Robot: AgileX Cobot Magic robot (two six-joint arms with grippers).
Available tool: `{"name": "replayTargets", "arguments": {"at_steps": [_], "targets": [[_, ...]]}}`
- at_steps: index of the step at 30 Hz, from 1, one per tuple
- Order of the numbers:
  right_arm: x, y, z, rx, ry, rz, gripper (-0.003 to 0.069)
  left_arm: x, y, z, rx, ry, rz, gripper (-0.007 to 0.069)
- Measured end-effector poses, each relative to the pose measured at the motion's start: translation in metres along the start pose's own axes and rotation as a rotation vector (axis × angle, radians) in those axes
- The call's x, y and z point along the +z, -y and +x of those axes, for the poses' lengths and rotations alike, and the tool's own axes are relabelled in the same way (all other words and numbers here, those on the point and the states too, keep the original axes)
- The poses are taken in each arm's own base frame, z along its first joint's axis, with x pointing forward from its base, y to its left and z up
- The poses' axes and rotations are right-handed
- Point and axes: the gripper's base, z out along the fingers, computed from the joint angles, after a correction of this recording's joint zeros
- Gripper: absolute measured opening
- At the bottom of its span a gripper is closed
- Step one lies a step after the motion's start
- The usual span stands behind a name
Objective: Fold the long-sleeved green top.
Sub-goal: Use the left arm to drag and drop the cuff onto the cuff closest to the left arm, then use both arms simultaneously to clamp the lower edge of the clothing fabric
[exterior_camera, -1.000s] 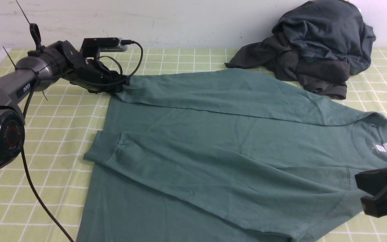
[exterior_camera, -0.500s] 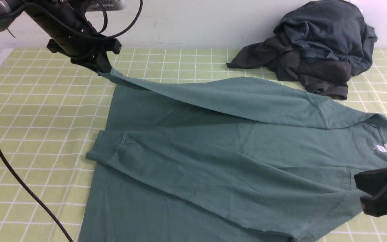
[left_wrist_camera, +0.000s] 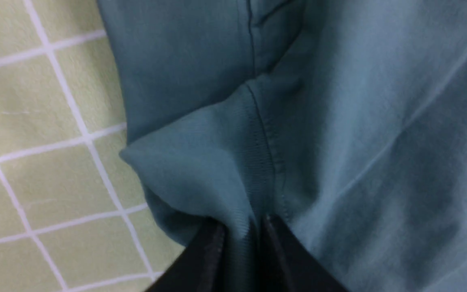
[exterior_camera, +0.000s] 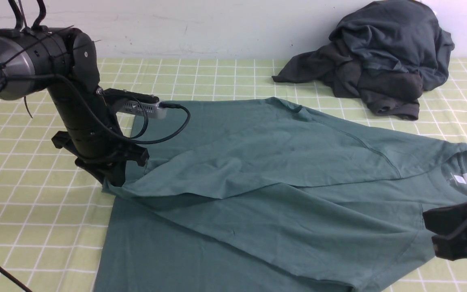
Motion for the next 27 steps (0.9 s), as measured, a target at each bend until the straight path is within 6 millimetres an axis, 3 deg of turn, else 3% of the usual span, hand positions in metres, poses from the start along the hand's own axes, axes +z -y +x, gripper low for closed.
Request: {"name": "replayTargets", "arguments": {"at_steps": [5, 9, 13, 14, 16, 17, 18, 21, 27], "targets": [[0.0, -0.001, 0.002, 0.0, -0.017, -0.009, -0.0014, -0.013, 0.0, 0.013, -0.038, -0.021, -0.028, 0.032], [0.0, -0.002, 0.004, -0.006, -0.041, -0.019, -0.0014, -0.015, 0.013, 0.035, -0.034, -0.056, -0.027, 0.0351], [0.0, -0.003, 0.005, -0.016, -0.05, -0.035, -0.0014, -0.005, 0.049, 0.088, 0.099, -0.165, -0.03, 0.0357], [0.0, -0.003, 0.005, -0.019, -0.05, -0.036, -0.0014, -0.005, 0.049, 0.088, 0.103, -0.164, -0.03, 0.0357], [0.0, -0.004, 0.004, -0.024, -0.047, -0.05, -0.0014, 0.002, 0.072, 0.119, 0.258, -0.183, -0.026, 0.0357], [0.0, -0.005, 0.004, -0.023, -0.047, -0.051, -0.0014, 0.003, 0.073, 0.121, 0.271, -0.182, -0.026, 0.0357], [0.0, -0.006, 0.004, -0.026, -0.043, -0.061, -0.0014, 0.009, 0.084, 0.137, 0.41, -0.172, -0.03, 0.0357], [0.0, -0.007, 0.003, -0.029, -0.036, -0.075, -0.0014, 0.021, 0.095, 0.156, 0.616, -0.169, -0.024, 0.0357], [0.0, -0.008, 0.003, -0.034, -0.035, -0.091, -0.0014, 0.047, 0.098, 0.171, 0.935, -0.149, -0.013, 0.0355]]}}
